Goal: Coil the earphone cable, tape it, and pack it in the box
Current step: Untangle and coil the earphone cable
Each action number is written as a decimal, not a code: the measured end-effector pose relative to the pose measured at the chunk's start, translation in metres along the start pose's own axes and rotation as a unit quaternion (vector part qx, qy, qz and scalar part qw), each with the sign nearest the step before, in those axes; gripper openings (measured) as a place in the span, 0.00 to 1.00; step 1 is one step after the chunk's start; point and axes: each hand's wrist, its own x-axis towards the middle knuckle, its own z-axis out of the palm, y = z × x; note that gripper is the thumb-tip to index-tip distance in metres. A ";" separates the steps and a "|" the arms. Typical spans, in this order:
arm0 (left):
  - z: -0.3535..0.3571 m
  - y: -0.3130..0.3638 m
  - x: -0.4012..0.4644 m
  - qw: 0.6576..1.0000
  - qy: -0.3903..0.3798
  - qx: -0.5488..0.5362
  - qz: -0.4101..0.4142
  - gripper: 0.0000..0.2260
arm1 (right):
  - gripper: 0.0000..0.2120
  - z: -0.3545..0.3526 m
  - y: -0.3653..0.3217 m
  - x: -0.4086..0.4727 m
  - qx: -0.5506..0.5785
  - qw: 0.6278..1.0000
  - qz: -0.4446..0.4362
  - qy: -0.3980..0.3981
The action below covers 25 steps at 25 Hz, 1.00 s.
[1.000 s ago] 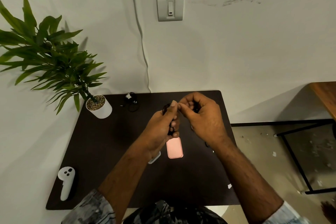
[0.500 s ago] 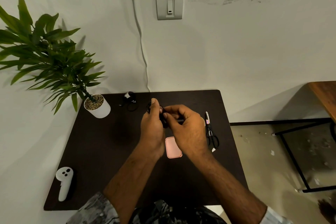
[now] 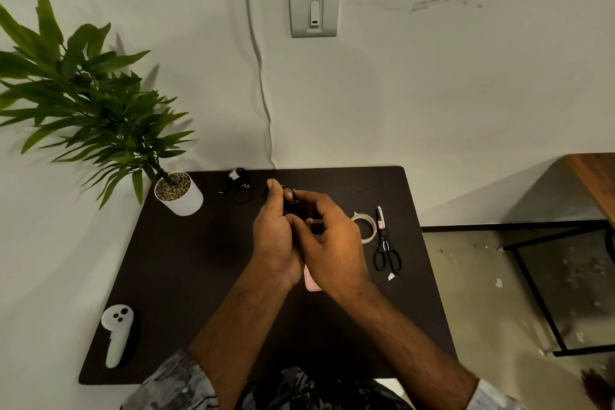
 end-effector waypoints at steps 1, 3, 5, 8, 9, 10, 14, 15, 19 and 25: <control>0.000 0.000 0.001 1.000 -0.003 -0.002 0.002 0.22 | 0.16 0.000 0.000 -0.001 0.004 1.000 -0.003 0.008; 0.003 0.001 0.002 1.000 -0.003 -0.006 0.019 0.19 | 0.13 0.001 0.002 -0.002 0.014 0.999 -0.009 0.027; 0.006 0.001 0.004 0.999 -0.007 -0.003 0.036 0.18 | 0.11 0.002 0.003 -0.002 0.017 0.999 -0.023 0.043; 0.007 0.000 0.007 0.999 -0.015 0.002 0.043 0.16 | 0.10 0.001 0.003 -0.002 0.010 0.998 -0.043 0.041; 0.007 0.000 0.008 0.999 -0.017 -0.003 0.044 0.15 | 0.10 -0.001 0.003 -0.002 0.007 0.998 -0.047 0.031; 0.005 -0.001 0.009 0.999 -0.019 -0.009 0.045 0.15 | 0.10 -0.003 0.003 -0.001 0.000 0.999 -0.051 0.019; 0.002 -0.007 0.012 0.998 -0.031 -0.019 0.047 0.16 | 0.10 -0.010 0.008 0.004 -0.045 0.998 -0.052 0.000; 0.002 -0.007 0.012 0.998 -0.031 -0.018 0.042 0.17 | 0.10 -0.010 0.009 0.005 -0.051 0.998 -0.047 -0.001; 0.004 -0.006 0.007 0.998 -0.052 0.012 0.022 0.21 | 0.09 -0.011 0.008 0.006 -0.051 0.998 -0.022 0.019; 0.005 -0.003 0.005 0.953 -0.138 0.259 0.079 0.18 | 0.05 -0.029 0.007 0.020 0.158 0.984 0.076 0.011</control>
